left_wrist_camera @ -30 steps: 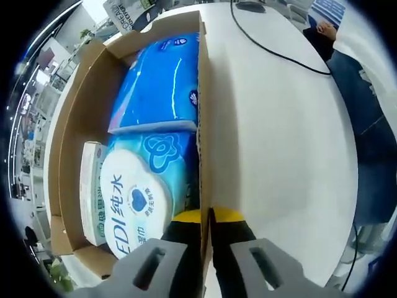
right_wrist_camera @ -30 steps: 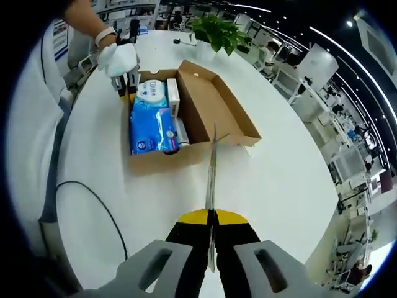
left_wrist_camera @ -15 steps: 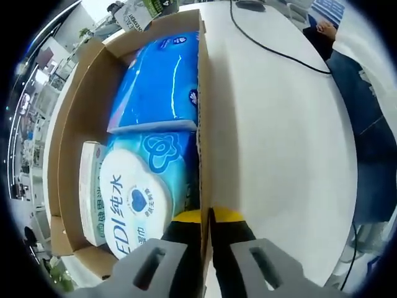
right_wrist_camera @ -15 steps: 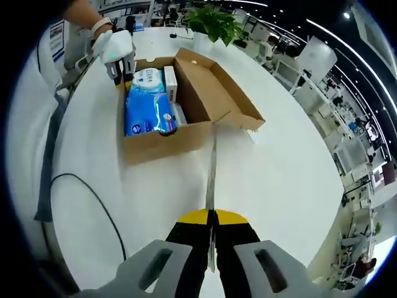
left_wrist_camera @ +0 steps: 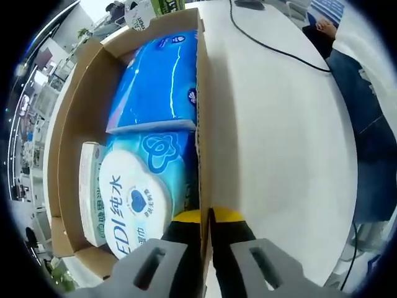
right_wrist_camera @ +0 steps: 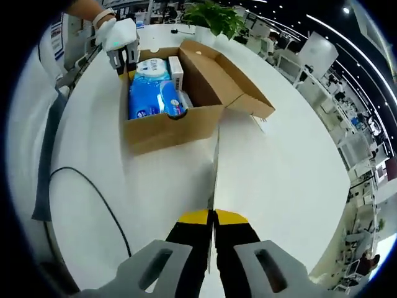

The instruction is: Operate the shoe box by opening the lid, removing the specified soft item, and placing it in the target area until the item is outside and the box remains undamaged.

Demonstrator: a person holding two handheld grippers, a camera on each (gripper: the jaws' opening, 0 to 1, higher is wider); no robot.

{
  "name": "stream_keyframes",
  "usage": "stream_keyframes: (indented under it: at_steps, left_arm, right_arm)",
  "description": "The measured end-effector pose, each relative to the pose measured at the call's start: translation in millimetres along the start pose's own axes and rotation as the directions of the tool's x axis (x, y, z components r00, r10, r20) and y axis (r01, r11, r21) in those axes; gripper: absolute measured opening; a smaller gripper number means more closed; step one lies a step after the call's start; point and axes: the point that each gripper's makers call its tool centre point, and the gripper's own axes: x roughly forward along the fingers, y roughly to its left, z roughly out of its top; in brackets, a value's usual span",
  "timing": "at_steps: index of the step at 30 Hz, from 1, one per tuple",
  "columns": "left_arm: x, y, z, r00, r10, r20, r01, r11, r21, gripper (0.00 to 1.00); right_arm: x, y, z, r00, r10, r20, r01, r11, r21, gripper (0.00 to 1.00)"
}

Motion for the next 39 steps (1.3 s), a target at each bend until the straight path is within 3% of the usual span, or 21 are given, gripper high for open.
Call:
stream_keyframes:
  at_steps: [17, 39]
  left_arm:
    - [-0.6, 0.2, -0.4, 1.000, 0.005, -0.003, -0.005, 1.000, 0.005, 0.01]
    - [0.1, 0.3, -1.1, 1.000, 0.012, -0.009, -0.012, 1.000, 0.011, 0.02]
  right_arm:
    - [2.9, 12.9, 0.6, 1.000, 0.022, 0.005, -0.022, 0.999, 0.027, 0.00]
    - [24.2, 47.5, -20.3, 0.995, 0.095, -0.039, -0.091, 0.991, 0.098, 0.00]
